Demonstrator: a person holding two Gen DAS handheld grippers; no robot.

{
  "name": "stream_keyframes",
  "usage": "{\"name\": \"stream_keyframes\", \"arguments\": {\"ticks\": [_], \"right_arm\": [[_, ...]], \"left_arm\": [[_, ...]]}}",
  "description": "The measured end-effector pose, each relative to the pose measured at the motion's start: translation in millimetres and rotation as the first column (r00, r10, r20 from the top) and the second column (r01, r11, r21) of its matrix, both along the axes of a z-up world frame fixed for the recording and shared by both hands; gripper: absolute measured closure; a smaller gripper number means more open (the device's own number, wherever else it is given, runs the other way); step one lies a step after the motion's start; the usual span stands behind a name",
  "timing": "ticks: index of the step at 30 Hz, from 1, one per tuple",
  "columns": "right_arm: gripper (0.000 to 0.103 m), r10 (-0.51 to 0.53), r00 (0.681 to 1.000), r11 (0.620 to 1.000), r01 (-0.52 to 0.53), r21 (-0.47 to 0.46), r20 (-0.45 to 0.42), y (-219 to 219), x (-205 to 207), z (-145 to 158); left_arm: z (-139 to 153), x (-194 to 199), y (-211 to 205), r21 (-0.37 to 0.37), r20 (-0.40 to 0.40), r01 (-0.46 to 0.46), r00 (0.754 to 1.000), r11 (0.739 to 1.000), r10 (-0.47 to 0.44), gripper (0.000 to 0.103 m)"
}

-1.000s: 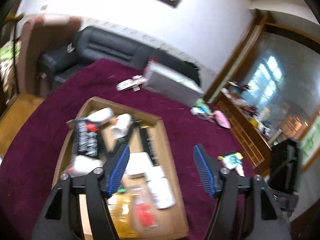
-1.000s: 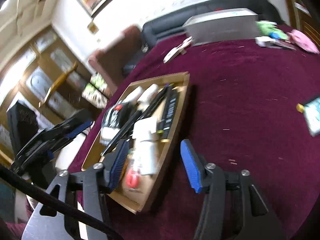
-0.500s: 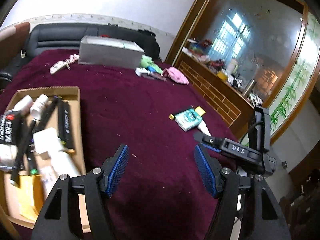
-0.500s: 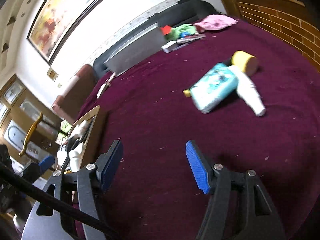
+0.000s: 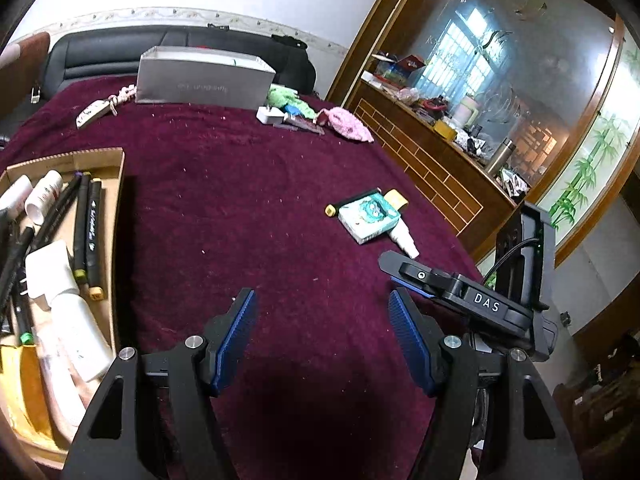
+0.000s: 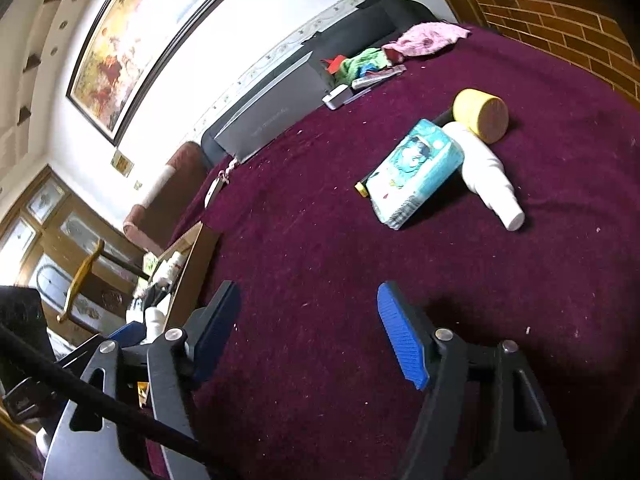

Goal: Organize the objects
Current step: 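Move both open tools back toward the remaining items on the table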

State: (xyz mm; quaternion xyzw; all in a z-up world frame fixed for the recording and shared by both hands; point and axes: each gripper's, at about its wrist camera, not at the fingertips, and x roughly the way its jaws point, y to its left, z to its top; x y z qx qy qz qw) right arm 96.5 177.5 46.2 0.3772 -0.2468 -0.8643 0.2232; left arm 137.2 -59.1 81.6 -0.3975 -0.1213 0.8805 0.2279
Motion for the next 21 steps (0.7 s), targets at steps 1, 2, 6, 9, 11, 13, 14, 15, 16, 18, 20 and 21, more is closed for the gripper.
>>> {"name": "stream_keyframes", "arguments": {"ticks": [1,2,6,9,11,13,14,15,16,18,20,21], "right_arm": [[0.032,0.001,1.0,1.0,-0.001,0.01,-0.001,-1,0,-1],[0.032,0.002,1.0,1.0,-0.002,0.019,-0.002,-2,0,-1],[0.032,0.002,1.0,1.0,-0.002,0.031,0.006,-2,-2,-4],[0.032,-0.004,1.0,0.999,0.003,0.033,0.019,-1,-4,-6],[0.032,-0.006,1.0,0.999,0.005,0.042,0.024,-1,-4,-7],[0.032,-0.01,1.0,0.998,0.008,0.056,0.025,-2,-4,-7],[0.032,-0.01,1.0,0.998,0.008,0.063,0.025,-3,-4,-7],[0.032,-0.011,1.0,0.998,0.009,0.069,0.026,-3,-5,-6],[0.032,-0.013,1.0,0.997,0.011,0.076,0.027,-4,-5,-6],[0.032,-0.011,0.999,0.996,0.008,0.085,0.032,-5,-6,-6],[0.032,-0.012,0.999,0.995,0.008,0.095,0.036,-6,-6,-7],[0.032,-0.01,0.999,0.995,0.006,0.1,0.039,-7,-6,-8]], "left_arm": [[-1,0,1,0.002,0.003,0.004,1.0,1.0,-0.004,0.041],[-2,0,2,0.003,0.005,0.008,1.0,1.0,-0.008,0.041],[-3,2,0,0.014,0.005,0.018,1.0,1.0,-0.018,0.041],[-5,3,-4,0.024,0.009,0.016,1.0,1.0,-0.016,0.041],[-6,4,-8,0.034,0.009,0.012,1.0,0.999,-0.012,0.041],[-6,6,-11,0.04,0.01,0.009,1.0,0.999,-0.01,0.041],[-6,7,-11,0.04,0.011,0.009,1.0,0.999,-0.009,0.041],[-6,7,-12,0.042,0.011,0.01,1.0,0.999,-0.011,0.041],[-6,8,-12,0.045,0.01,0.012,1.0,0.999,-0.013,0.041],[-6,9,-13,0.048,0.008,0.016,1.0,0.999,-0.017,0.041],[-6,10,-13,0.052,0.008,0.018,1.0,0.998,-0.018,0.041],[-6,11,-14,0.055,0.009,0.018,1.0,0.998,-0.018,0.041]]}}
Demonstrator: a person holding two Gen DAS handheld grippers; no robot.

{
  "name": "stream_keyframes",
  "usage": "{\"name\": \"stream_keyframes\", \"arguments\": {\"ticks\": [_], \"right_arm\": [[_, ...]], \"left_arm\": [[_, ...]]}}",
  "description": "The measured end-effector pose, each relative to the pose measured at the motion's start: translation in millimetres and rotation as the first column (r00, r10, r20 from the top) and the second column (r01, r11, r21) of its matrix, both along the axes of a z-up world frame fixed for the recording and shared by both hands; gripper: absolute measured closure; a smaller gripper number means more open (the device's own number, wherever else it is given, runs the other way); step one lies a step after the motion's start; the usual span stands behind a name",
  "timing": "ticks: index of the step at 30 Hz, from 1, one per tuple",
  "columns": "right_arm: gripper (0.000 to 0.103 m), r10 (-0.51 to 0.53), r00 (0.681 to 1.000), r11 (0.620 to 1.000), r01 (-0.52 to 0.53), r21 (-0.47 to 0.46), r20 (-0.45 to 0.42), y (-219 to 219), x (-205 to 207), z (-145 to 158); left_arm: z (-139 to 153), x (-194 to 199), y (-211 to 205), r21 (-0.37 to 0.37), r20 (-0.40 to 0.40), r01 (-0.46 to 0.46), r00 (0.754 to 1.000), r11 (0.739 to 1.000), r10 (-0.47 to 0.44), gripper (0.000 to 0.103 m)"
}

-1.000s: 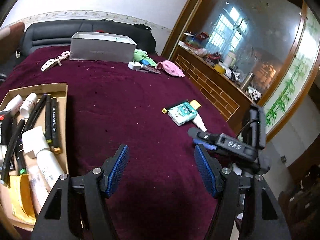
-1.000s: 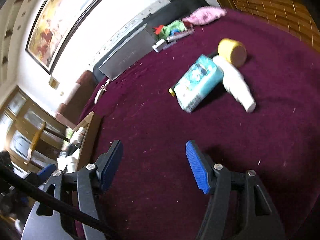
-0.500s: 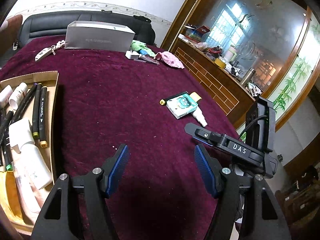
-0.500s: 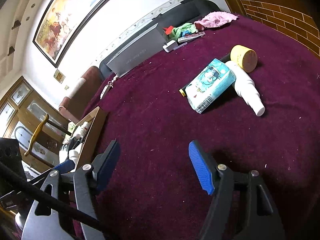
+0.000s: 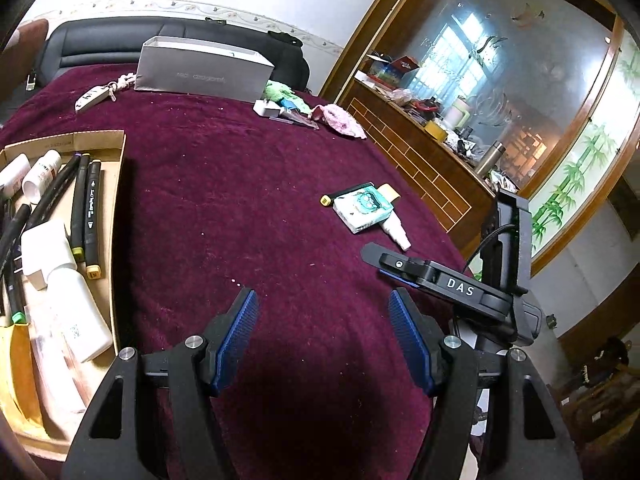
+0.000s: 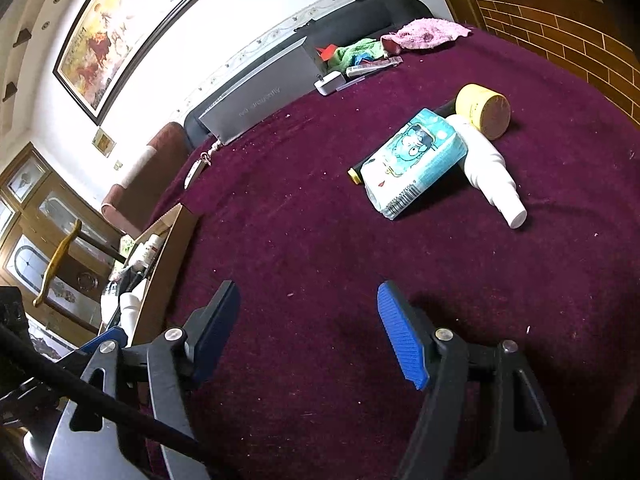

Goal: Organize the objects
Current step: 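Move both open tools back toward the remaining items on the table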

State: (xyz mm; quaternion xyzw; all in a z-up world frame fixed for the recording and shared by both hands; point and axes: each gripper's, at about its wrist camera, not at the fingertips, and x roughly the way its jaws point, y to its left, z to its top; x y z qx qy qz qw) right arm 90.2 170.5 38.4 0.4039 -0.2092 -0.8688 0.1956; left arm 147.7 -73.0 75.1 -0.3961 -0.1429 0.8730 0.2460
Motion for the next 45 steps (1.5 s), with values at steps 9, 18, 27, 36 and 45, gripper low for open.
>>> {"name": "stream_keyframes", "arguments": {"ticks": [9,18,27,36,45], "right_arm": [[0.032,0.002,1.0,1.0,-0.002,0.009,0.013,0,-2,-1],[0.032,0.013,1.0,1.0,-0.013,0.003,0.009,-1,-2,-1],[0.032,0.02,1.0,1.0,-0.02,0.003,0.016,-3,-1,-1],[0.032,0.011,1.0,1.0,-0.011,0.021,0.024,-3,-1,-1],[0.032,0.01,1.0,0.999,-0.011,0.031,0.028,-3,-3,-2]], "left_arm": [[-5,-3,-3,0.012,0.015,-0.009,1.0,1.0,0.009,0.041],[-10,-3,6,0.006,0.025,0.013,1.0,1.0,-0.013,0.041],[-13,-1,12,0.007,0.036,0.022,0.999,1.0,-0.022,0.041],[-13,5,6,0.026,0.03,0.012,0.999,1.0,-0.013,0.041],[-18,5,4,0.034,0.041,0.011,0.999,0.999,-0.012,0.041]]}}
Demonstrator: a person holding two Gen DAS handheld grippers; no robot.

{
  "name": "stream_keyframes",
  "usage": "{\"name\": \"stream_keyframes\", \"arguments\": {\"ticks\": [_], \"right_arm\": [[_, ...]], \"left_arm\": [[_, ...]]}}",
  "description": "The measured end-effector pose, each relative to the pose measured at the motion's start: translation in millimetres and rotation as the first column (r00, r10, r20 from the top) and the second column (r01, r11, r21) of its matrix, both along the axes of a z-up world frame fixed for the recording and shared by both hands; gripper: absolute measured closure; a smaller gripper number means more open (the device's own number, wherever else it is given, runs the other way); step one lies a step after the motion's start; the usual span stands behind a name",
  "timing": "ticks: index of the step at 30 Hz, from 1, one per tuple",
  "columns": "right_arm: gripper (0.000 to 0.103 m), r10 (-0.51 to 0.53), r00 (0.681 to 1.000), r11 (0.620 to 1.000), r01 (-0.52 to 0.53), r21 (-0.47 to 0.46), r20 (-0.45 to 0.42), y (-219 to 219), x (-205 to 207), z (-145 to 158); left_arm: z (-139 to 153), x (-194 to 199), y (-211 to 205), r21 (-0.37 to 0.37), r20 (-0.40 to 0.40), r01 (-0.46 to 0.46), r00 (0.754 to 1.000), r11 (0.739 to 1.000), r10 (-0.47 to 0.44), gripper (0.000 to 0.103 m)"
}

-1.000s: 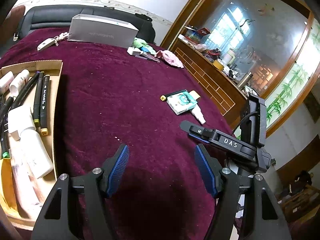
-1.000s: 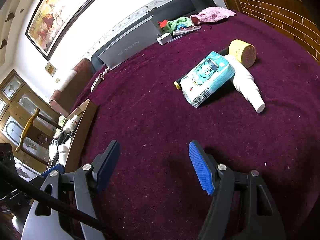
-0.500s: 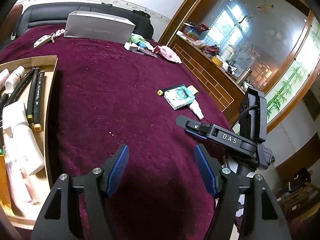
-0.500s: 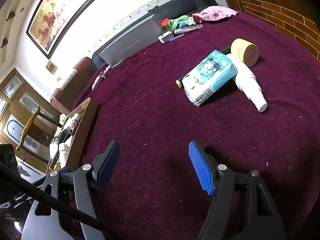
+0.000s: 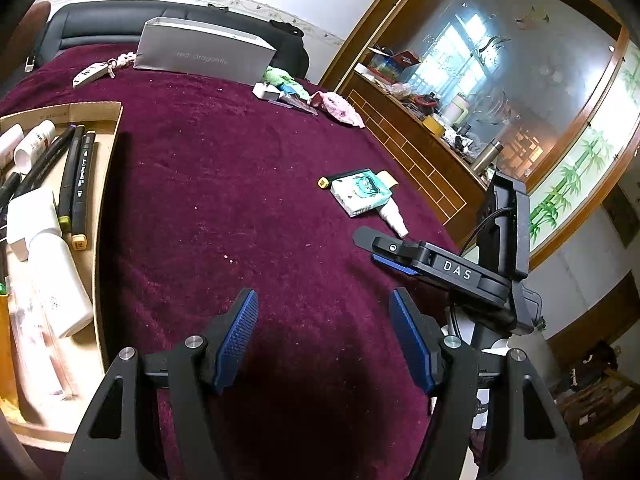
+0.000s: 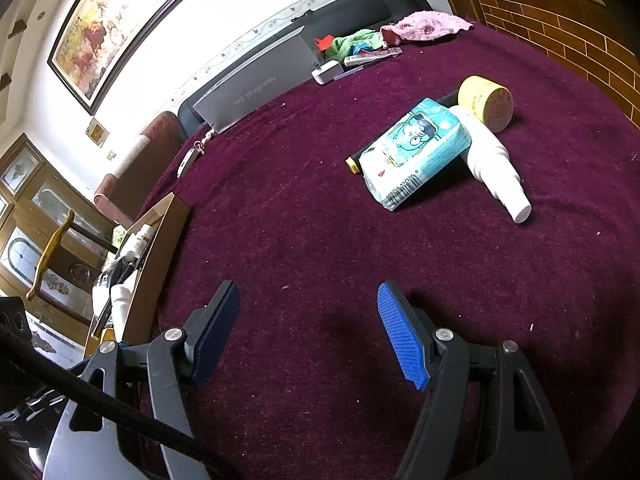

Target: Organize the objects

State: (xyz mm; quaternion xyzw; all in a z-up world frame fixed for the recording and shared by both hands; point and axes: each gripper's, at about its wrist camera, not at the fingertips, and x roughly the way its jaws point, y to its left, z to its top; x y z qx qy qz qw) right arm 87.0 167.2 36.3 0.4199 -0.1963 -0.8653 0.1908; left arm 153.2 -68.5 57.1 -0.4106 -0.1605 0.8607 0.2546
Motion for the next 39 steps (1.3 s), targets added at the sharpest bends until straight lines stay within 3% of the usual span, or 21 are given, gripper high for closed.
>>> {"name": "stream_keyframes", "arguments": {"ticks": [39], "right_arm": [[0.032,0.005,1.0,1.0,-0.005,-0.013,-0.014,2,1,1]], "left_arm": [[-6,2,9,-0.012,0.025,0.024,0.999,1.0,-0.023,0.041]]}}
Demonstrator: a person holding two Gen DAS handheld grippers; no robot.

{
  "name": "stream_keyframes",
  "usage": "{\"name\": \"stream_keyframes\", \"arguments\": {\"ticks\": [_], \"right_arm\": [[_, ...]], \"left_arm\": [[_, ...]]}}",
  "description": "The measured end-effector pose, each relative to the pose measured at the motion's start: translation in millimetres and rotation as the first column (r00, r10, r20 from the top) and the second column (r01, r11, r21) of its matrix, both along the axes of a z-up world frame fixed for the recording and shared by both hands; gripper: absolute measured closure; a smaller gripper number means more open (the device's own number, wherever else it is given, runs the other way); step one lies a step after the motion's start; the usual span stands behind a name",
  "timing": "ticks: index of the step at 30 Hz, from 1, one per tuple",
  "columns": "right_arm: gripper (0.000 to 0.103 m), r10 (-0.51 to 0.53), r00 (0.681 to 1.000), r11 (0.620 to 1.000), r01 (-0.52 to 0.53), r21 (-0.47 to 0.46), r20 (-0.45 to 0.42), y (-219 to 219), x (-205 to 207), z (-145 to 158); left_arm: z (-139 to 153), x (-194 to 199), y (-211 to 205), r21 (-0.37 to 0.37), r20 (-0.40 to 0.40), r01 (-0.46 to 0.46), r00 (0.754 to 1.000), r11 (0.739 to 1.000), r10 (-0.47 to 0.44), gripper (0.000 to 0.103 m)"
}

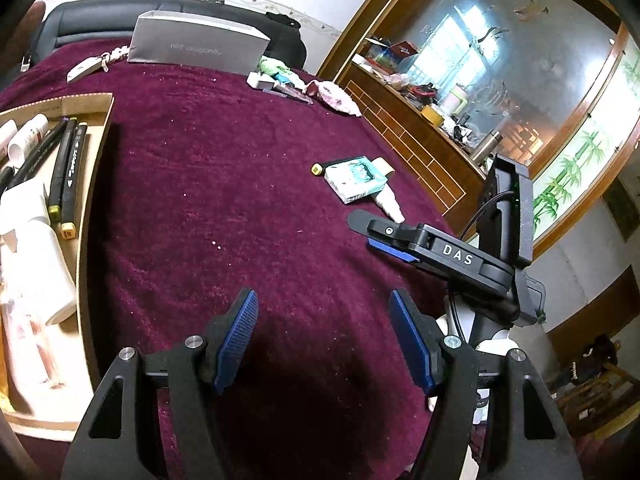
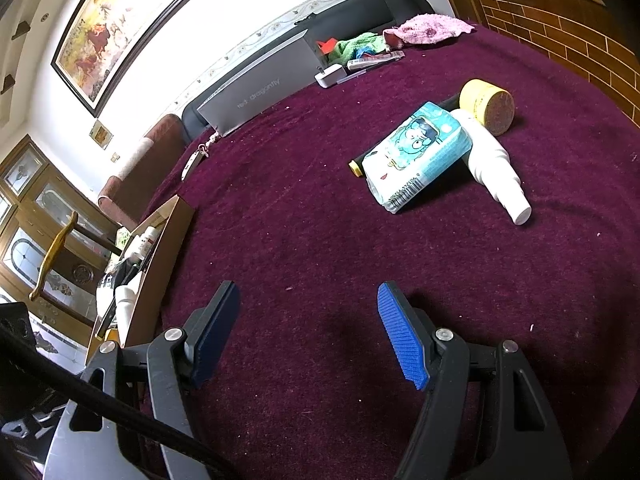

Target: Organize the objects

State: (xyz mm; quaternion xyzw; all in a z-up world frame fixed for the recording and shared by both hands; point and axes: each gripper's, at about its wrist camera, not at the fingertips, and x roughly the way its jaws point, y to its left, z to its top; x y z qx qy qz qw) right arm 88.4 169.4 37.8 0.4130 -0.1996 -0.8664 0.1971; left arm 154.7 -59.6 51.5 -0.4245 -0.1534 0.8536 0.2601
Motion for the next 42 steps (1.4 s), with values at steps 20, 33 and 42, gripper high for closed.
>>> {"name": "stream_keyframes", "arguments": {"ticks": [20,33,42], "right_arm": [[0.032,0.004,1.0,1.0,-0.004,0.002,0.002,0.0,-1.1,0.1],[0.032,0.006,1.0,1.0,-0.006,0.008,0.009,-1.2,-1.1,-0.8],[0.032,0.007,1.0,1.0,-0.007,0.007,0.007,-1.3,-0.8,-0.6]], "left_arm": [[-3.7,0.1,1.4,0.007,0.009,0.006,1.0,1.0,-0.006,0.041],[-5.1,-0.2,2.5,0.012,0.014,0.011,1.0,1.0,-0.011,0.041],[-6.2,-2.6,1.5,0.009,0.019,0.007,1.0,1.0,-0.007,0.041]]}}
